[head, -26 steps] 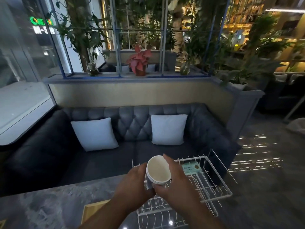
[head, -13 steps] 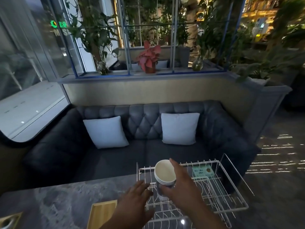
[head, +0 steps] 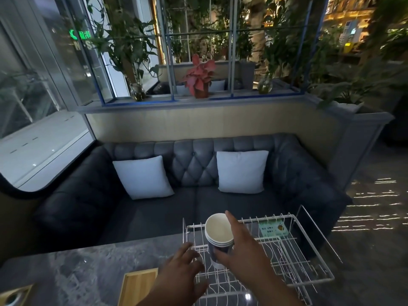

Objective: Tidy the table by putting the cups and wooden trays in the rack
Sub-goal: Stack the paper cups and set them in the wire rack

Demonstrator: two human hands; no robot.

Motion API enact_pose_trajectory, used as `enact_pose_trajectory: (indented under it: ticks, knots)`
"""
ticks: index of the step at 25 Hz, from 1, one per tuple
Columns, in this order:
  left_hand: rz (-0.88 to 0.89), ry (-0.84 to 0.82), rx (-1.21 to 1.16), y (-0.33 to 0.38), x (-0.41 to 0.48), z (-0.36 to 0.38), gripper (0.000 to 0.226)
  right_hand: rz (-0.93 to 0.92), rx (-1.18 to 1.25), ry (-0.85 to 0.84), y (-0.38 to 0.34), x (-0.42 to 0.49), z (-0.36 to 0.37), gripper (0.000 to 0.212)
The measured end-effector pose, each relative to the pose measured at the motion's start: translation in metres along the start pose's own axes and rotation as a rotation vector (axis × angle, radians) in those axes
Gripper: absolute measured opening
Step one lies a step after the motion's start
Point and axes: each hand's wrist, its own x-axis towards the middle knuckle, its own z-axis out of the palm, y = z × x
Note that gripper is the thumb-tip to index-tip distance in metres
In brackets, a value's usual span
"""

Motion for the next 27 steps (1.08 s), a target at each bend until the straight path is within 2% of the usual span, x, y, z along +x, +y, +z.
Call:
enact_pose_trajectory:
  ticks: [4,8,11,16,20,24,27]
  knots:
    - [-0.012,-0.062,0.062,-0.001,0.002,-0.005,0.038,0.020,-0.023,0.005,-0.002,-0.007,-0.008,0.108]
    - [-0.030,-0.226,0.041,0.004,0.002,-0.008,0.058,-0.004,-0.036,-0.016,0.002,-0.018,-0.015,0.106]
    - [-0.002,-0.267,0.033,0.011,-0.006,-0.017,0.057,-0.003,0.001,-0.003,0.006,-0.028,-0.022,0.100]
    - [0.101,-0.169,0.024,0.019,-0.027,-0.022,0.046,-0.017,-0.038,-0.002,0.018,-0.047,-0.028,0.083]
    - [0.148,-0.171,0.028,0.024,-0.038,-0.025,0.044,-0.087,-0.160,0.005,0.027,-0.064,-0.031,0.053]
    - [0.073,-0.122,-0.040,0.038,-0.052,-0.032,0.042,-0.177,-0.265,0.000,0.036,-0.084,-0.026,0.031]
    - [-0.091,-0.117,-0.183,0.040,-0.067,-0.030,0.049,-0.192,-0.283,-0.005,0.037,-0.100,-0.029,0.027]
